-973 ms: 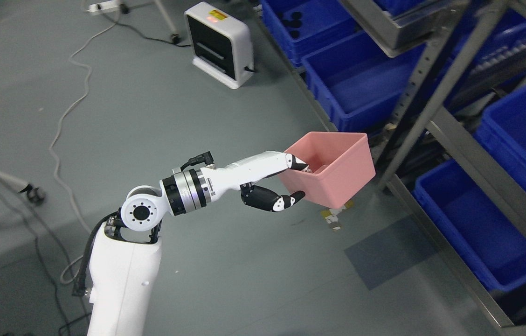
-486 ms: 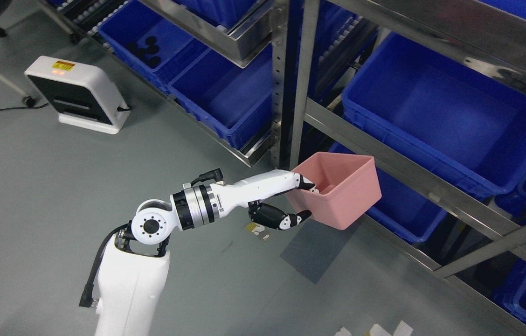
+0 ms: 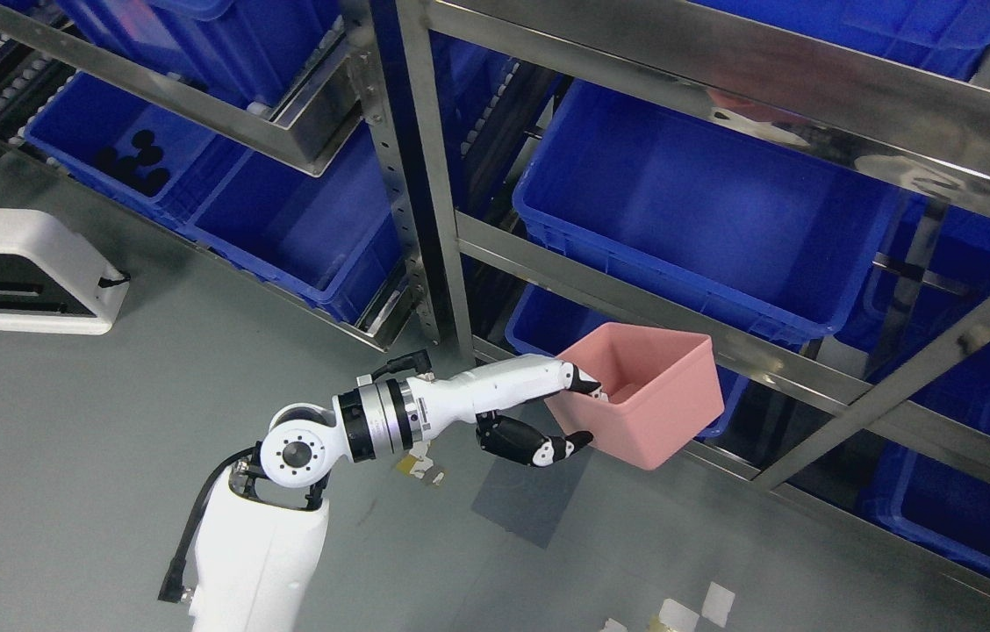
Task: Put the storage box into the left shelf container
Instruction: 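Carry the pink box toward the blue bin on the shelf, then lower the pink box into the blue shelf bin and release it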
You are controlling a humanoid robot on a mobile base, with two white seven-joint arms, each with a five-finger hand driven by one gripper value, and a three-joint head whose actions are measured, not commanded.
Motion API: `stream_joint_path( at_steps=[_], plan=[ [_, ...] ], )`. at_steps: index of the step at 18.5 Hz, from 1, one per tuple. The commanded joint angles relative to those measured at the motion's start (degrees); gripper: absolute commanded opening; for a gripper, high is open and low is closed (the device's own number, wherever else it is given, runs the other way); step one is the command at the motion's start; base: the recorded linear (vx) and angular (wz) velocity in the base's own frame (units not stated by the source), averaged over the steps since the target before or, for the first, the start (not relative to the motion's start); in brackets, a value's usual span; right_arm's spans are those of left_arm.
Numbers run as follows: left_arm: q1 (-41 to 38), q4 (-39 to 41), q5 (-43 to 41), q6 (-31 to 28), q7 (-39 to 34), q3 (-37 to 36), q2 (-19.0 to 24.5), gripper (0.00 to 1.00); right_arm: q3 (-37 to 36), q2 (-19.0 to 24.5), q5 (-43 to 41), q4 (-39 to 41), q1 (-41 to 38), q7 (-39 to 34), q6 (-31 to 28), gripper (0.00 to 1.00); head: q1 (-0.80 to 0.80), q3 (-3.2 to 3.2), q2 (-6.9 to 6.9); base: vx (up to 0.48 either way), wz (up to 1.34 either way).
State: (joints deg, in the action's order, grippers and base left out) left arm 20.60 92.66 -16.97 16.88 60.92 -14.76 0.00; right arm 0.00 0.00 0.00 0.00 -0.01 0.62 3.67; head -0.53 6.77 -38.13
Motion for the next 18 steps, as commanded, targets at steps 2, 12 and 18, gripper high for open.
stream_joint_path(
  at_steps=[2,12,18],
  plan=[
    [4.08,-3.78,-1.83,0.7,-0.37,3.84,1.0,0.02,-0.17,-1.0,-0.09,1.0,0.36,0.08,0.03,1.0,0.0,0.0,0.0,0.077,-0.31],
    [11.57,-22.17,-13.52,5.8,-7.21,16.06,1.0,0.02,-0.17,-1.0,-0.09,1.0,0.36,0.17,0.03,1.0,0.0,0.0,0.0,0.088,-0.39],
    [11.57,-25.25,-13.79,6.06,-9.33,22.32,1.0,0.03,-0.17,-1.0,-0.09,1.0,0.36,0.17,0.03,1.0,0.0,0.0,0.0,0.051,-0.26]
  ],
)
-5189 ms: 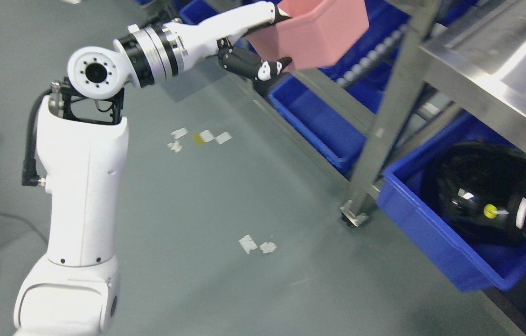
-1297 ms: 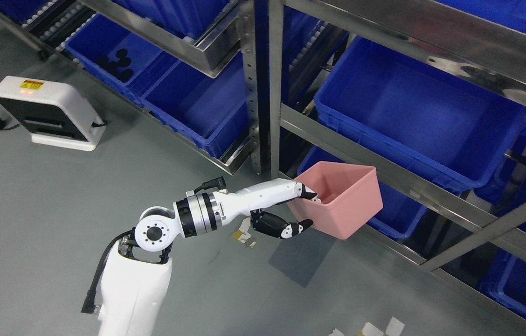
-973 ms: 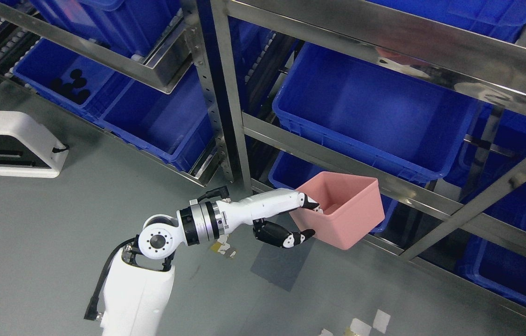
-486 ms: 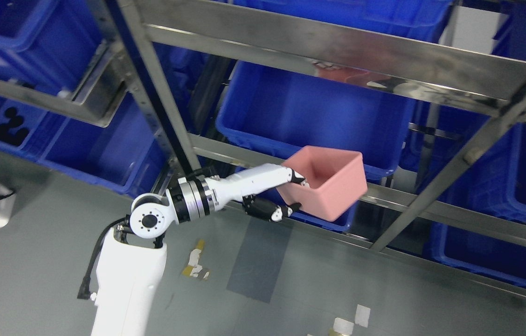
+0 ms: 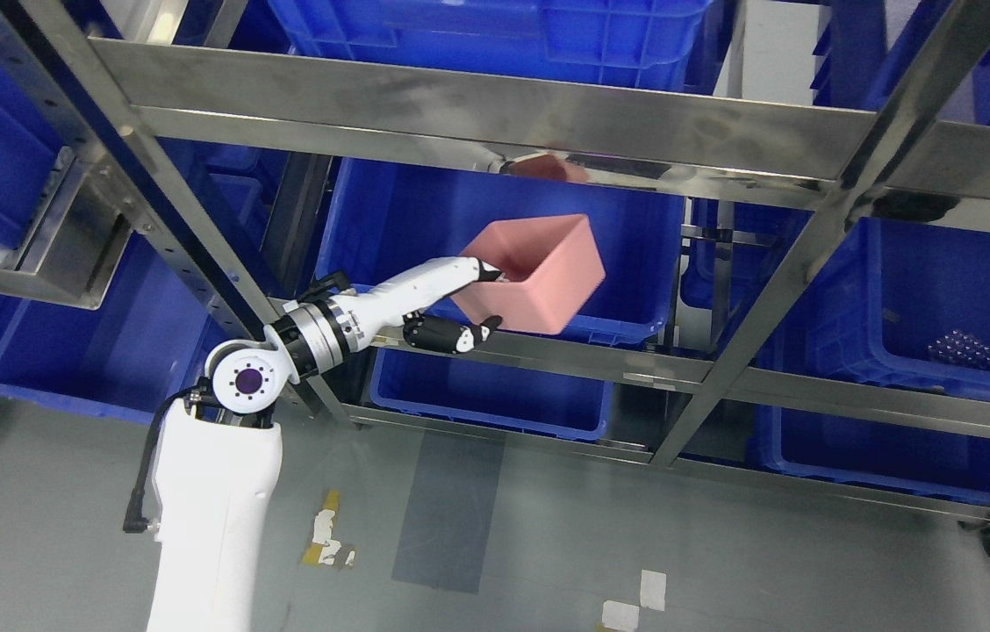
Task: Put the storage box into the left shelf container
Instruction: 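Lower the pink box into the blue shelf bin and release it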
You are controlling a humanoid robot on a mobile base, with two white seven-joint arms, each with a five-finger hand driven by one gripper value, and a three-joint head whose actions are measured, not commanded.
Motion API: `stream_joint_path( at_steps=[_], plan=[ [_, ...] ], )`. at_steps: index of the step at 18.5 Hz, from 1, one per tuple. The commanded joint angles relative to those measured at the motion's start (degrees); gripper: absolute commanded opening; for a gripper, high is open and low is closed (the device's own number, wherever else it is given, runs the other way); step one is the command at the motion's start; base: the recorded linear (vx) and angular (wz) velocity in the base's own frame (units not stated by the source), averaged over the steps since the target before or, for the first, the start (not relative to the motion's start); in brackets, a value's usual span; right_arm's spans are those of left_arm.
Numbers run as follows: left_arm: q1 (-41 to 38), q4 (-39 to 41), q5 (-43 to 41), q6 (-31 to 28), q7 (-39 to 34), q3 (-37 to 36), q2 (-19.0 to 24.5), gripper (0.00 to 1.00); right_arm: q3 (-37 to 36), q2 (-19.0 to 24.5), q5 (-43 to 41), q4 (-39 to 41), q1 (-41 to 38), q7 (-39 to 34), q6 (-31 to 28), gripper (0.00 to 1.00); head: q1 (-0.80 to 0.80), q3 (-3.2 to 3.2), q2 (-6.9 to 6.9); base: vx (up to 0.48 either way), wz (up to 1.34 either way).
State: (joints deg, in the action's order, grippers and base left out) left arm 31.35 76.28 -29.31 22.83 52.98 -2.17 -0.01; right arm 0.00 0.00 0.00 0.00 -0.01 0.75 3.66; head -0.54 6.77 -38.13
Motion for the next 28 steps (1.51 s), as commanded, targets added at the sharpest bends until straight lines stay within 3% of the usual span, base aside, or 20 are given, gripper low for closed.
stream_joint_path(
  at_steps=[1,9,14,20,23,28],
  plan=[
    [0.99,-8.86,-1.45,0.11,-2.08,9.82,1.01,0.04,-0.17,-1.0,-0.09,1.0,0.36,0.04,0.03,1.0,0.0,0.0,0.0,0.031,-0.12],
    [1.17,-12.29,-1.45,0.11,-9.12,7.45,1.01,0.17,-0.17,-1.0,-0.09,1.0,0.36,0.04,0.03,1.0,0.0,0.0,0.0,0.006,-0.02],
    [1.87,-14.49,-1.54,0.11,-15.44,5.34,1.01,0.39,-0.17,-1.0,-0.09,1.0,0.36,0.04,0.03,1.0,0.0,0.0,0.0,-0.003,0.01],
    [2.84,-15.54,-1.45,0.03,-16.58,4.9,1.01,0.44,-0.17,-1.0,-0.09,1.0,0.36,-0.04,0.03,1.0,0.0,0.0,0.0,0.0,0.0],
    [3.45,-15.54,-1.54,-0.24,-18.69,4.81,1.01,0.55,-0.17,-1.0,-0.09,1.0,0.36,-0.04,0.03,1.0,0.0,0.0,0.0,0.0,0.0],
    [6.61,-16.16,-1.54,-0.85,-23.0,5.6,1.01,0.61,-0.17,-1.0,-0.09,1.0,0.36,-0.04,0.03,1.0,0.0,0.0,0.0,0.0,0.0]
  ],
)
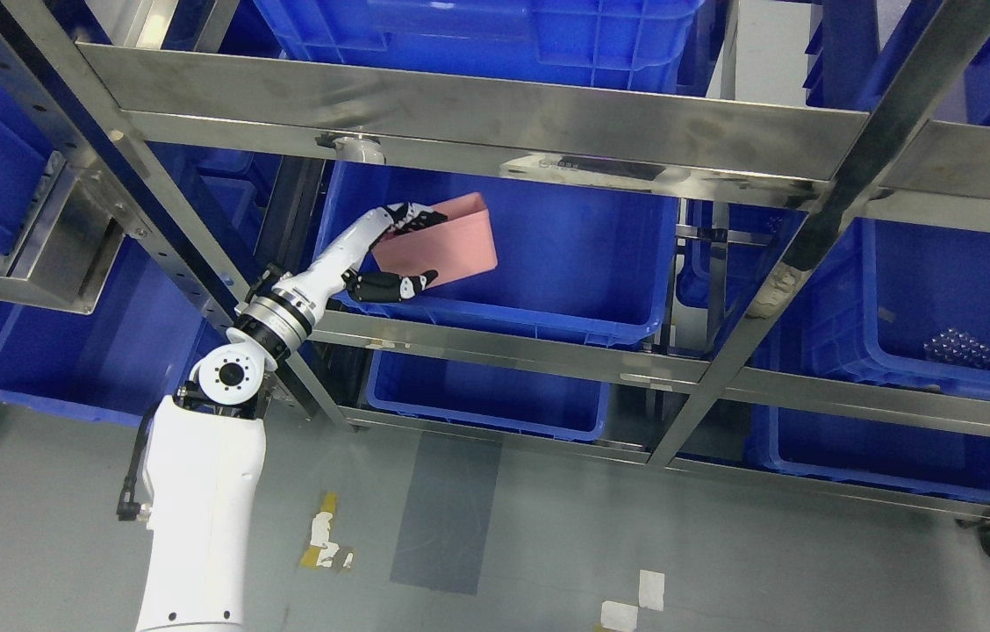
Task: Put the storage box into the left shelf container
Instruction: 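Lower the pink box into the blue shelf bin and release it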
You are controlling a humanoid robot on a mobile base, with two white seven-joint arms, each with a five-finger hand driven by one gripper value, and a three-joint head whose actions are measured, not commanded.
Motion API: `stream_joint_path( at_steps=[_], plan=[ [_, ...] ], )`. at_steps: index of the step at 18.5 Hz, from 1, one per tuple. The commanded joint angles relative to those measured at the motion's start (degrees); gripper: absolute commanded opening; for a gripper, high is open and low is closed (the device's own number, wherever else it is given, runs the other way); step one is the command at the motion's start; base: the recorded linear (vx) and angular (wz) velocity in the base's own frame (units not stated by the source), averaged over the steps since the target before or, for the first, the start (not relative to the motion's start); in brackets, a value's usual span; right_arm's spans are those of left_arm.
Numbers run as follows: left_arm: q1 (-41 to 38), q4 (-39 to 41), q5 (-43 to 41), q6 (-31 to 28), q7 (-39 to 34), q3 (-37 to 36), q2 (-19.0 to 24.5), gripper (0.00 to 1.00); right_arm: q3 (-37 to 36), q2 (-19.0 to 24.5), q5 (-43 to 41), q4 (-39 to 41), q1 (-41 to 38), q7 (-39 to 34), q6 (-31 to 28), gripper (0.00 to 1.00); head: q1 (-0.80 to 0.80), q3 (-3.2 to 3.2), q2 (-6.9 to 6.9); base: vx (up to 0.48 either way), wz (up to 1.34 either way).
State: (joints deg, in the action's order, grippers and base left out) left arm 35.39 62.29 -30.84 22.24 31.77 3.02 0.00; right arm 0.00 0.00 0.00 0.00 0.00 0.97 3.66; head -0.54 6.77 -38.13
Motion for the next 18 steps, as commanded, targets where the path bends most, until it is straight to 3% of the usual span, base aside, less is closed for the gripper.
stream_joint_path(
  at_steps=[1,4,7,10,13,15,18],
  plan=[
    [2.93,-2.17,-0.01,-0.53,-1.8,0.41,1.0,0.63,-0.18,-1.0,-0.09,1.0,0.35,-0.27,0.04,1.0,0.0,0.0,0.0,0.0,0.0],
    [3.02,-2.17,-0.01,-0.97,-1.8,-0.29,1.0,0.71,-0.18,-1.0,-0.09,1.0,0.35,-0.18,0.04,1.0,0.0,0.0,0.0,0.0,0.0],
    [0.66,-2.08,0.96,-1.06,-1.63,-2.66,1.0,0.88,-0.18,-1.0,-0.09,1.0,0.35,-0.18,0.04,1.0,0.0,0.0,0.0,0.0,0.0],
    [-2.51,-0.59,10.5,-0.71,-1.89,-6.09,1.0,0.98,-0.18,-1.0,-0.09,1.0,0.35,-0.18,0.04,1.0,0.0,0.0,0.0,0.0,0.0],
    [-8.64,6.85,20.27,-1.06,-3.72,-6.89,1.0,0.99,-0.18,-1.0,-0.09,1.0,0.35,-0.18,0.04,1.0,0.0,0.0,0.0,0.0,0.0],
    [-14.79,12.66,22.84,-1.06,-8.19,-7.94,1.0,0.99,-0.18,-1.0,-0.09,1.0,0.35,-0.18,0.04,1.0,0.0,0.0,0.0,0.0,0.0],
    [-22.53,21.62,25.74,-1.06,-21.44,-9.7,1.0,0.99,-0.18,-1.0,-0.09,1.0,0.35,-0.27,0.04,1.0,0.0,0.0,0.0,0.0,0.0]
  ],
)
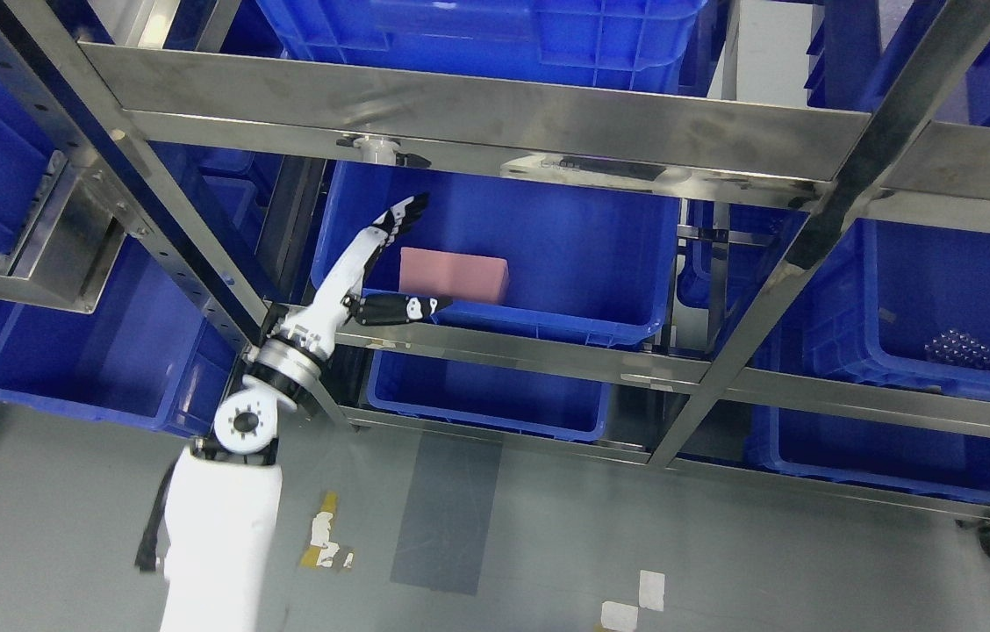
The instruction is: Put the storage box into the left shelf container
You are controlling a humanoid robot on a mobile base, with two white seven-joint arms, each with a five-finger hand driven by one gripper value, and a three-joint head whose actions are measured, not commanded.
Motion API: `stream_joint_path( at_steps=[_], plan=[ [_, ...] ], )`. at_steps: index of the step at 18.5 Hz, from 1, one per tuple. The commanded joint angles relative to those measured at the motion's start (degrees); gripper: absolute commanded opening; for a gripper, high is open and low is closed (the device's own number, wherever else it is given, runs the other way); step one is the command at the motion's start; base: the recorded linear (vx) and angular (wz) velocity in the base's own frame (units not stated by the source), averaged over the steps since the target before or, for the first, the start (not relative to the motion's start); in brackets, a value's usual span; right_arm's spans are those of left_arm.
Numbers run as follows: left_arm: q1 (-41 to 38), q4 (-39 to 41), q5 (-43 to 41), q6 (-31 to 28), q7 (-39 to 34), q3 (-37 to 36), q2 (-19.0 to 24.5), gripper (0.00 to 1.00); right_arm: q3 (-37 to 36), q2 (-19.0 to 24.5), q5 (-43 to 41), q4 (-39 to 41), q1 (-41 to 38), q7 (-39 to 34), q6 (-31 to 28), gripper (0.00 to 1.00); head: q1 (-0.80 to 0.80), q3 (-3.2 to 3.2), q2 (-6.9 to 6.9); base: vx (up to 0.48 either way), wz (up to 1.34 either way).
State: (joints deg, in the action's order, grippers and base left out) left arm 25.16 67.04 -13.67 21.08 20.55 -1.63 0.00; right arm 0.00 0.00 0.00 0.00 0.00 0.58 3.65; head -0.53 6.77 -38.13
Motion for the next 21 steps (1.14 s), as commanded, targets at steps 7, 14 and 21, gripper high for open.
stream_joint_path(
  at_steps=[7,14,21],
  plan=[
    [-19.01,27.26,9.53,0.54,-21.69,-6.73,1.0,0.99,-0.17,-1.0,-0.09,1.0,0.35,0.13,0.04,1.0,0.0,0.0,0.0,-0.02,0.0],
    [-16.29,27.97,19.38,-9.39,-21.52,-4.44,1.0,0.97,-0.17,-1.0,-0.09,1.0,0.35,0.22,0.04,1.0,0.0,0.0,0.0,-0.071,-0.02],
    [-16.2,28.06,19.38,-9.39,-21.43,-4.44,1.0,0.99,-0.17,-1.0,-0.09,1.0,0.35,0.13,0.04,1.0,0.0,0.0,0.0,-0.022,-0.15]
  ],
)
